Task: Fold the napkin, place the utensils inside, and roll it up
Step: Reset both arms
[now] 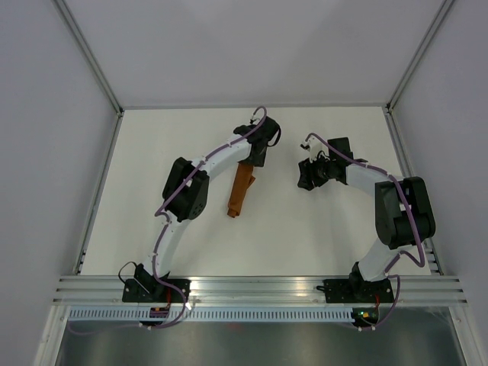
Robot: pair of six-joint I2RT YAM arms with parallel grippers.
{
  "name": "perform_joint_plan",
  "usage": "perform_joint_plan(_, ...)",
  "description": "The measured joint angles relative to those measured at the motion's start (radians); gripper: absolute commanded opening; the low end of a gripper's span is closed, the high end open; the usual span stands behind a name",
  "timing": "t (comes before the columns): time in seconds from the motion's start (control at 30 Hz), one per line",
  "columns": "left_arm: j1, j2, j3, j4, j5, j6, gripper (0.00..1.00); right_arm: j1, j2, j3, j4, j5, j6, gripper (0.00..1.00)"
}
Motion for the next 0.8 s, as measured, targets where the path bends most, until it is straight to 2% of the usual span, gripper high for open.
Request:
perform_joint_plan(0.2,0.004,-0.068,-0.065,0.042,0.019,-0.008,0.57,0.0,0.0,0.0,-0.01,0.0,-0.007,0.6)
perform_joint_plan(0.37,0.019,-0.208,-0.173,0.1,0.029,-0.008,0.58,0.0,-0.006,0.0,-0.021,0.003,-0.006,0.61)
perform_joint_plan(0.7,0.105,-0.827,-0.775,0.356,0.134,-0.008,0.64,-0.042,-0.103,0.105,-0.148,0.006,0.008,0.65)
perform_joint_plan(0.8,0.134,-0.979,-0.896,0.397,0.167,-0.008,0.64,-0.065,-0.145,0.134,-0.172,0.015,0.023,0.65)
